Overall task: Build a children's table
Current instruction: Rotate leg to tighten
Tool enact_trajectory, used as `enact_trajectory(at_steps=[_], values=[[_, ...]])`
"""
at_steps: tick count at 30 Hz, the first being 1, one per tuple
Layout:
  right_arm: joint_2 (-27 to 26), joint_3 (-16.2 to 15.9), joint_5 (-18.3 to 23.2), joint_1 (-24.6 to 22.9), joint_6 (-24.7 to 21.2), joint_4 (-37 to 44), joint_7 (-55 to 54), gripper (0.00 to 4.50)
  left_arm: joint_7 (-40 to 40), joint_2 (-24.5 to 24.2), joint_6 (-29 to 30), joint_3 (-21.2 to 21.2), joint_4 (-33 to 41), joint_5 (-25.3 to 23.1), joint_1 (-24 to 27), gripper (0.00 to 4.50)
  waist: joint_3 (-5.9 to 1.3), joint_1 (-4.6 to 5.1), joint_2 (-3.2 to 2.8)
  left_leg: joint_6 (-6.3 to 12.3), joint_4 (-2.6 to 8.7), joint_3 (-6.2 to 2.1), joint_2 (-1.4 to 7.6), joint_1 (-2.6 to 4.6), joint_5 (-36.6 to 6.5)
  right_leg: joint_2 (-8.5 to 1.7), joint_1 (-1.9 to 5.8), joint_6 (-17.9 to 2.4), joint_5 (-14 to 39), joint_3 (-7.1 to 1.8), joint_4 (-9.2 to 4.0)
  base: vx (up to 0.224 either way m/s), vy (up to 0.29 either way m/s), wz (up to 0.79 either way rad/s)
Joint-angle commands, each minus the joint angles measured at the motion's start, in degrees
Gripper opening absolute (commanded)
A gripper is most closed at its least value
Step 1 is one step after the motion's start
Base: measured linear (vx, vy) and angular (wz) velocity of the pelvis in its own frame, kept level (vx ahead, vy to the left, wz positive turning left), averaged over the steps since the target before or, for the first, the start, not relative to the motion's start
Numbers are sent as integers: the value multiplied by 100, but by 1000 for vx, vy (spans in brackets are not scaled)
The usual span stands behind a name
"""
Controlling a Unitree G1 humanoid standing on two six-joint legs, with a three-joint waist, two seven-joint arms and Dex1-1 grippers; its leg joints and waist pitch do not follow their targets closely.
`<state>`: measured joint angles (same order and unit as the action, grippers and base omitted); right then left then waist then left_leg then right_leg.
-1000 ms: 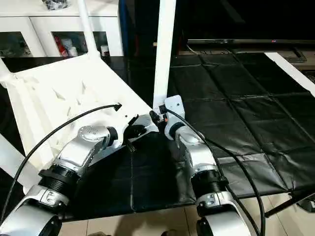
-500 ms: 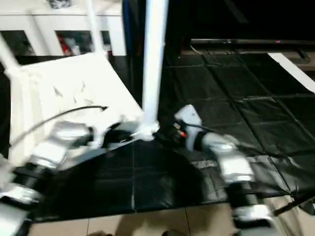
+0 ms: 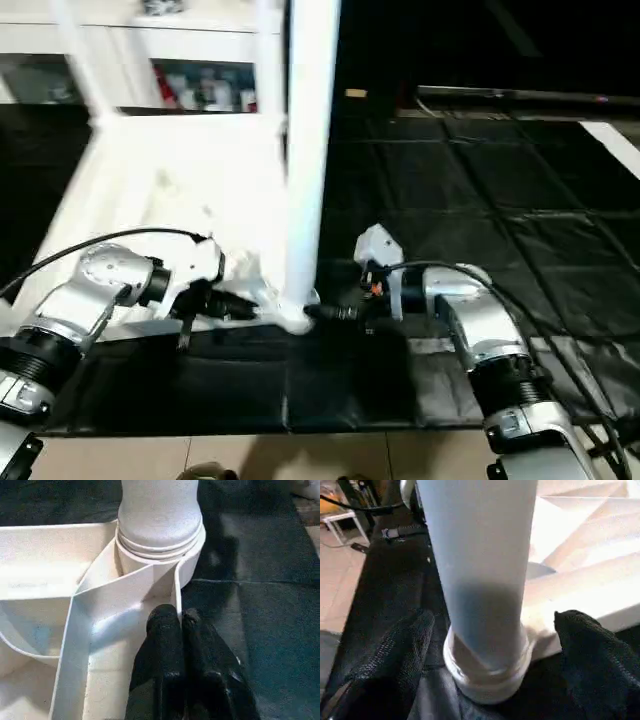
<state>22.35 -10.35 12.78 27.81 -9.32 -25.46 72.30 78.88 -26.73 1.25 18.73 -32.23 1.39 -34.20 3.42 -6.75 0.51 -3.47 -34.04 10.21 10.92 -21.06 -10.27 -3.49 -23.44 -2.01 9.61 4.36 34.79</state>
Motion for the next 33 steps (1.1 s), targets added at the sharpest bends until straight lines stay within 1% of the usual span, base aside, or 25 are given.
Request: enact_trajectory(at_steps=[1, 3, 4, 6, 8, 10, 11, 12, 14, 17, 18, 20, 22, 23, 24, 25, 27, 28, 29, 30, 31, 32, 33], values=[[-1, -54, 20, 145, -24, -54, 140, 413, 330, 49, -90, 285, 276, -3, 34, 0, -396, 40, 20, 206, 385, -59, 266, 87, -1145, -497, 297, -901, 1893, -302, -462, 0, 0, 0], [-21, -85, 11, 203, -40, -143, 251, 413, 418, 54, -79, 331, 396, 10, 67, 0, -404, 46, 22, 192, 384, -63, 271, 87, -1133, -501, 300, -921, 1880, -301, -453, 0, 0, 0], [-21, -85, 11, 203, -40, -143, 251, 397, 418, 54, -79, 331, 396, 10, 67, 0, -401, 47, 20, 192, 383, -62, 272, 85, -1119, -499, 297, -925, 1863, -303, -454, 0, 0, 0], [-23, -115, 45, 260, -66, -244, 410, 397, 511, 47, -99, 356, 445, 13, 75, 0, -406, 34, 19, 219, 376, -52, 268, 87, -1089, -489, 297, -945, 1792, -305, -448, 0, 0, 0], [-14, -142, 65, 279, -120, -274, 507, 369, 545, 42, -153, 365, 417, 0, 63, 0, -405, 39, 30, 229, 375, -55, 261, 66, -1060, -490, 311, -928, 1776, -302, -445, 0, 0, 0], [-8, -158, 79, 279, -138, -277, 549, 363, 558, 37, -159, 372, 419, 0, 63, 0, -404, 44, 33, 235, 373, -56, 256, 65, -1058, -490, 313, -907, 1816, -299, -451, 0, 0, 0], [-4, -170, 87, 279, -149, -284, 575, 351, 563, 34, -159, 377, 431, -1, 69, 0, -405, 48, 32, 233, 373, -58, 259, 65, -1058, -490, 312, -898, 1830, -299, -448, 0, 0, 0], [-4, -178, 92, 278, -155, -294, 599, 351, 564, 30, -150, 380, 449, -1, 77, 0, -404, 54, 32, 229, 374, -59, 258, 67, -1052, -489, 312, -893, 1849, -296, -451, 0, 0, 0], [-11, -189, 107, 269, -183, -308, 648, 327, 559, 23, -136, 389, 473, -4, 88, 0, -404, 57, 30, 223, 371, -57, 256, 73, -1076, -484, 305, -885, 1903, -295, -458, 0, 0, 0], [-29, -180, 112, 279, -191, -341, 679, 307, 555, 18, -131, 395, 478, -14, 92, 0, -408, 57, 24, 224, 373, -59, 264, 74, -1049, -481, 305, -934, 1788, -298, -440, 0, 0, 0], [-32, -178, 114, 281, -195, -345, 685, 307, 556, 17, -132, 395, 476, -17, 91, 0, -412, 57, 22, 227, 371, -57, 264, 74, -1031, -481, 306, -966, 1714, -299, -434, 0, 0, 0], [-41, -173, 113, 281, -201, -353, 699, 281, 556, 17, -137, 393, 466, -26, 90, 0, -409, 60, 24, 227, 370, -55, 261, 76, -1045, -478, 308, -987, 1698, -297, -433, 0, 0, 0], [-56, -166, 112, 275, -208, -356, 704, 271, 539, 19, -152, 395, 439, -44, 88, 0, -407, 57, 20, 222, 367, -56, 257, 73, -1073, -484, 313, -965, 1774, -296, -440, 0, 0, 0], [-59, -164, 113, 273, -210, -357, 702, 271, 535, 19, -154, 396, 435, -47, 88, 0, -407, 57, 27, 222, 367, -55, 256, 74, -1062, -485, 311, -951, 1793, -298, -444, 0, 0, 0], [-68, -155, 114, 267, -216, -357, 692, 261, 527, 20, -157, 397, 428, -51, 90, 0, -407, 60, 25, 216, 371, -58, 260, 76, -1055, -482, 309, -948, 1798, -298, -441, 0, 0, 0], [-83, -144, 115, 253, -219, -348, 665, 247, 491, 20, -157, 390, 420, -62, 95, 0, -407, 58, 17, 214, 368, -57, 259, 78, -1061, -484, 307, -949, 1798, -299, -443, 0, 0, 0], [-121, -104, 129, 199, -266, -284, 558, 235, 327, 45, -111, 343, 378, -88, 104, 0, -408, 60, 24, 208, 369, -57, 259, 75, -1060, -483, 311, -955, 1785, -298, -439, 0, 0, 0], [-137, -88, 132, 165, -301, -237, 489, 229, 223, 67, -88, 313, 345, -103, 104, 0, -401, 64, 15, 193, 375, -61, 262, 76, -1077, -479, 303, -949, 1787, -299, -442, 0, 0, 0], [-157, -76, 121, 109, -336, -159, 379, 219, 44, 108, -64, 261, 281, -130, 92, 0, -398, 66, 17, 186, 377, -63, 258, 81, -1114, -479, 303, -939, 1844, -294, -450, 0, 0, 0], [-222, -83, -64, -39, -388, 21, -109, 213, -406, 248, 163, 81, 169, -117, 56, 0, -384, 78, 24, 156, 381, -55, 257, 91, -1166, -471, 293, -908, 1943, -300, -467, 0, 0, 0], [-228, -83, -80, -47, -390, 29, -146, 210, -435, 259, 185, 66, 168, -111, 55, 0, -362, 79, 25, 95, 382, -64, 240, 107, -1298, -485, 279, -825, 2247, -296, -504, 0, 0, 0], [-317, -75, -261, -124, -412, 89, -593, 209, -735, 371, 456, -88, 196, -41, 49, 0, -363, 89, 33, 64, 391, -70, 236, 117, -1343, -495, 285, -775, 2413, -292, -518, 0, 0, 0], [-317, -75, -261, -124, -412, 89, -593, 207, -735, 371, 456, -88, 196, -41, 49, 0, -348, 106, 18, 26, 392, -78, 218, 140, -1457, -497, 264, -656, 2771, -279, -574, 0, 0, 0]])
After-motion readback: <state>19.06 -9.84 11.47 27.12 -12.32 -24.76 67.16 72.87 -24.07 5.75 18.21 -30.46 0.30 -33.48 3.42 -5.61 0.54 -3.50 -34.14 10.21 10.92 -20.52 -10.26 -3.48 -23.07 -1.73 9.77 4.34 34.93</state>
